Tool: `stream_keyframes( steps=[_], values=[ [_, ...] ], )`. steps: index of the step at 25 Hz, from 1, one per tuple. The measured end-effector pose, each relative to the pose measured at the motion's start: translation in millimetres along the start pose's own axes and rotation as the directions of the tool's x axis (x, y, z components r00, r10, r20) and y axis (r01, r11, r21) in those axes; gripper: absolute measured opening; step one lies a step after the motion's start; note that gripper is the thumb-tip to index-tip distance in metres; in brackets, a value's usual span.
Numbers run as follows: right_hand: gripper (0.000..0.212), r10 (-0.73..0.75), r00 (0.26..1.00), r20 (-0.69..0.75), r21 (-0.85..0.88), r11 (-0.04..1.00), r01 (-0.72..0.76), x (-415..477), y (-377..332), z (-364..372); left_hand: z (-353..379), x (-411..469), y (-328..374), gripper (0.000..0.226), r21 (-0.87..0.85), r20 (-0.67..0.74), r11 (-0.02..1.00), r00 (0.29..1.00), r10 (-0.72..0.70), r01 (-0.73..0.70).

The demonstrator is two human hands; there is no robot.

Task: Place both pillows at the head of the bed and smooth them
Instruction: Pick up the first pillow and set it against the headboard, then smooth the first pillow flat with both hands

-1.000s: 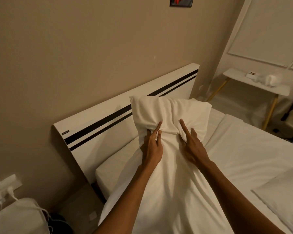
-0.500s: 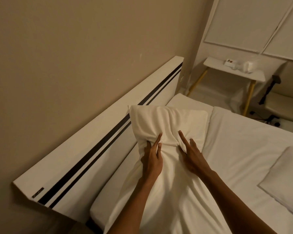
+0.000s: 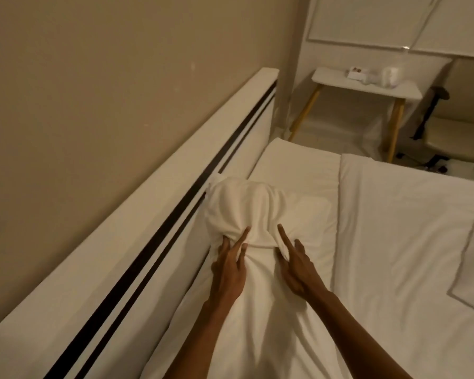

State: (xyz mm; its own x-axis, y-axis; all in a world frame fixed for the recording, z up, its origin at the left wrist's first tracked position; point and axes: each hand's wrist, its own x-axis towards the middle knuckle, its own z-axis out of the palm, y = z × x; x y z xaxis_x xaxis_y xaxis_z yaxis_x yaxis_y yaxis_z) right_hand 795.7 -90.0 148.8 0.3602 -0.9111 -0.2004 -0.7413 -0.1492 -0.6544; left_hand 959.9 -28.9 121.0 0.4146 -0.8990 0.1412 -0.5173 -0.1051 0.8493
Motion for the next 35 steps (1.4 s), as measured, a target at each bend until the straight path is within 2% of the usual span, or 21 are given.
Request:
stream_keyframes(
  steps=[2,5,8,10,12,14,15,19,24,27,29,31,33,35],
  values=[
    [0.058,0.003,1.0,-0.003,0.011,1.0,-0.003,32.9,20.6,31.0,18.5,22.8,-43.9,0.038,0.008,0.004,1.0,1.0,0.007,-0.007],
    [0.062,0.02,1.0,-0.007,0.004,1.0,-0.02,86.5,71.6,91.3,61.4,52.8,-121.7,0.046,0.088,0.024,0.993,0.996,0.081,-0.083],
    [0.06,0.071,0.997,0.013,-0.049,0.996,-0.07,124.5,128.6,156.5,108.0,59.6,-211.4,0.04,0.244,0.125,0.968,0.992,0.033,-0.063],
    [0.059,0.107,0.994,-0.032,-0.107,0.988,-0.109,139.3,160.1,197.6,133.4,53.5,-259.9,0.043,0.429,0.091,0.903,0.995,-0.043,0.0],
    [0.061,0.1,0.985,-0.141,-0.203,0.971,-0.128,148.3,178.4,230.3,146.4,52.3,-284.5,0.048,0.618,0.043,0.785,0.999,0.019,-0.042],
    [0.063,0.093,0.969,-0.227,-0.272,0.95,-0.155,153.9,185.6,248.6,150.0,58.7,-295.4,0.051,0.704,0.047,0.708,0.998,0.038,-0.06],
    [0.063,0.089,0.963,-0.254,-0.273,0.949,-0.16,156.8,186.3,250.7,147.5,63.2,-296.1,0.051,0.702,0.044,0.71,0.998,0.035,-0.056],
    [0.068,0.117,0.962,-0.247,-0.172,0.972,-0.162,157.2,195.8,240.7,136.7,69.0,-295.4,0.06,0.653,0.011,0.758,1.0,-0.007,-0.002],
    [0.08,0.223,0.957,-0.186,-0.069,0.969,-0.239,126.9,216.3,221.2,114.4,49.2,-285.2,0.069,0.562,0.062,0.827,0.996,-0.062,0.017],
    [0.079,0.205,0.958,-0.198,-0.056,0.974,-0.22,117.9,208.6,201.7,96.0,43.2,-270.4,0.068,0.508,-0.009,0.856,0.995,-0.103,0.093],
    [0.071,0.067,0.957,-0.283,-0.065,0.994,-0.088,135.5,187.5,189.6,96.7,64.5,-245.4,0.062,0.467,-0.05,0.884,0.997,0.056,-0.026],
    [0.065,-0.05,0.955,-0.292,-0.093,0.995,0.023,174.3,165.0,182.6,111.0,110.7,-226.2,0.053,0.443,0.02,0.869,0.972,0.236,-0.22],
    [0.064,-0.087,0.969,-0.23,-0.159,0.986,0.05,209.4,153.4,184.5,133.4,146.8,-225.8,0.053,0.503,0.136,0.818,0.961,0.242,-0.277],
    [0.064,-0.093,0.977,-0.19,-0.267,0.963,0.04,224.6,167.0,198.1,155.1,158.0,-250.8,0.056,0.6,0.224,0.751,0.959,0.172,-0.275]
  ],
)
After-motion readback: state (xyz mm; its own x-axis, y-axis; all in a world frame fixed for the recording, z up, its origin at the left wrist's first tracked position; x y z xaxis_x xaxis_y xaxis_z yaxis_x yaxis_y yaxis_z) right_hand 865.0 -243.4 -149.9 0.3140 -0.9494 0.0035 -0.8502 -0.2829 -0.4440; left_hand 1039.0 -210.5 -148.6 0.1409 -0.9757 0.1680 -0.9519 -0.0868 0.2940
